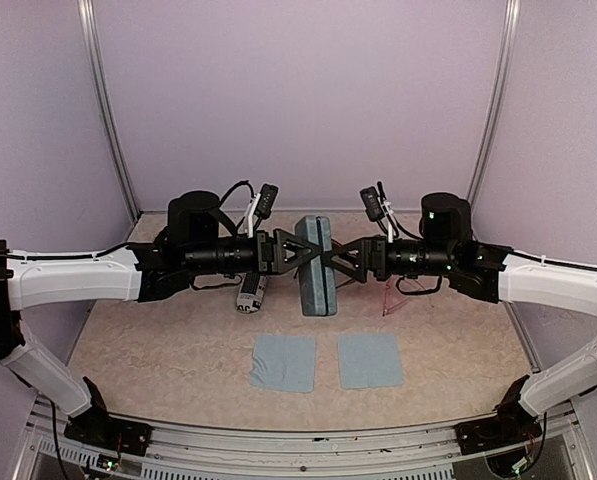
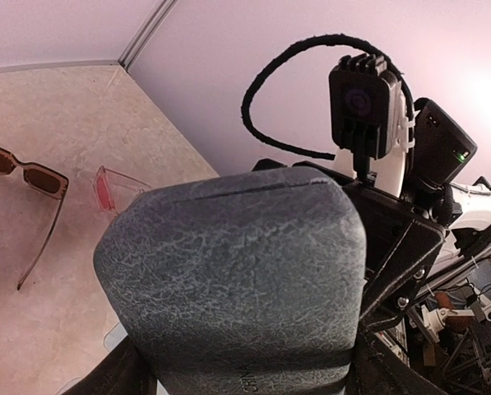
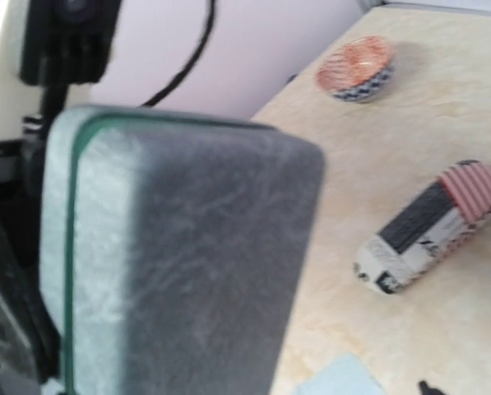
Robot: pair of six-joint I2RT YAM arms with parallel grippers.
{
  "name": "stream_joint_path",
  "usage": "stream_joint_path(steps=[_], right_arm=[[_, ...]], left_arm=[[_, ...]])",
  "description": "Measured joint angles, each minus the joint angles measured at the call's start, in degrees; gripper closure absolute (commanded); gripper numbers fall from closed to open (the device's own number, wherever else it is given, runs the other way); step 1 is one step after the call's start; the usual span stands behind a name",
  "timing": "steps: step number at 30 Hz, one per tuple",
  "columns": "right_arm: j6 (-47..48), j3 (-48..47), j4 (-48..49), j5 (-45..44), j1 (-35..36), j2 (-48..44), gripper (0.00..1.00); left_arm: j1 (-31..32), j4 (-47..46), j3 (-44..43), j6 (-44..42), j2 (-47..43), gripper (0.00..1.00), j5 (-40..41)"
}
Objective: Organize the sunglasses
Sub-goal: Open the sunglasses case.
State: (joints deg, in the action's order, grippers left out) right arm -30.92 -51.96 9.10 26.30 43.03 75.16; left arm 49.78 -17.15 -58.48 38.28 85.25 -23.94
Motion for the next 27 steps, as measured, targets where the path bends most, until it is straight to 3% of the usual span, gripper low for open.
stream_joint_path(steps=[13, 17, 27], right_arm=[[0.24, -0.07, -7.58, -10.47, -0.02, -0.15, 0.24], [0.15, -0.04, -10.29, -15.37, -0.42, 1.53, 0.25], [1.53, 1.18, -9.25, -15.96, -0.33, -2.67, 0.18]], left_arm=[[-1.01, 1.38, 0.72, -0.50, -0.02, 1.00, 1.27], [0.24, -0.52, 0.70, -0.66, -0.44, 1.00, -3.10], [0.79, -1.73, 0.59, -1.14, -0.55, 1.00, -5.77]])
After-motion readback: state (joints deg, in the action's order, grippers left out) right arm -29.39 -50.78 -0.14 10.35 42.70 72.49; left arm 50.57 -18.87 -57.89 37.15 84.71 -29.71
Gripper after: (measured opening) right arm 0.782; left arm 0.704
